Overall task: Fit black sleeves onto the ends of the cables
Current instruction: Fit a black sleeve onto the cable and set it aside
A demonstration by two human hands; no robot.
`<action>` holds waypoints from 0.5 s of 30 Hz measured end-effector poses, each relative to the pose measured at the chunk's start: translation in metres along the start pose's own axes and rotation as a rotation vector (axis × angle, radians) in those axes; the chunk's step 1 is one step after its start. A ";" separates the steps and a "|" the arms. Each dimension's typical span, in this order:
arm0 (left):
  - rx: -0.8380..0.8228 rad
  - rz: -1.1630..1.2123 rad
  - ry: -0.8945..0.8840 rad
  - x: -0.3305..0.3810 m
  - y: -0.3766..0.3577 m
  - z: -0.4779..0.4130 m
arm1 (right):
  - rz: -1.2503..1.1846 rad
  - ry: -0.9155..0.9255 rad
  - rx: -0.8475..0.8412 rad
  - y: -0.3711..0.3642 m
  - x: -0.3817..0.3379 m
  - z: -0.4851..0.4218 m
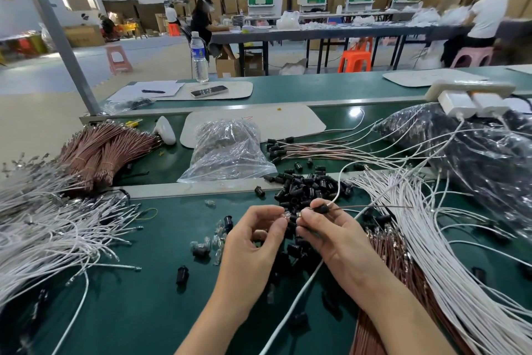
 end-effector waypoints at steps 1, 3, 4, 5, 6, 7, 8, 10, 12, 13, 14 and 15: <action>0.000 -0.008 -0.002 0.001 0.000 0.000 | -0.005 -0.004 -0.003 0.000 0.000 0.000; -0.015 -0.004 -0.002 0.001 -0.001 0.001 | -0.009 -0.008 -0.006 -0.001 0.001 0.000; -0.025 -0.002 -0.001 0.001 -0.001 0.001 | -0.013 -0.007 -0.005 -0.001 0.001 -0.001; -0.033 -0.003 0.002 0.001 -0.002 0.001 | -0.018 -0.007 -0.005 -0.001 0.001 -0.001; -0.036 -0.004 0.006 0.001 -0.002 0.002 | -0.022 -0.010 -0.006 -0.001 0.002 -0.001; -0.035 -0.001 0.010 0.001 -0.002 0.002 | -0.026 -0.012 -0.007 -0.001 0.002 -0.002; -0.033 0.003 0.015 0.000 -0.002 0.002 | -0.029 -0.014 -0.009 -0.001 0.002 -0.002; -0.030 0.002 0.023 0.000 -0.003 0.002 | -0.037 -0.020 -0.016 -0.001 0.003 -0.001; -0.030 -0.002 0.022 0.001 -0.003 0.002 | -0.039 -0.023 -0.017 -0.002 0.003 0.000; -0.031 -0.002 0.021 0.001 -0.003 0.002 | -0.038 -0.023 -0.016 -0.002 0.003 0.000; -0.032 -0.002 0.021 0.001 -0.002 0.003 | -0.036 -0.022 -0.014 -0.002 0.003 0.000; -0.033 0.001 0.023 0.001 -0.002 0.003 | -0.034 -0.021 -0.014 -0.002 0.003 0.001</action>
Point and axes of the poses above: each hand's wrist, its own z-axis away from the middle knuckle, its own y-axis out of the back of the hand, x = y × z, the point moved 4 cm from there along -z, towards the middle knuckle, and after that the axes turned 1 degree about z, right-handed, at the moved point
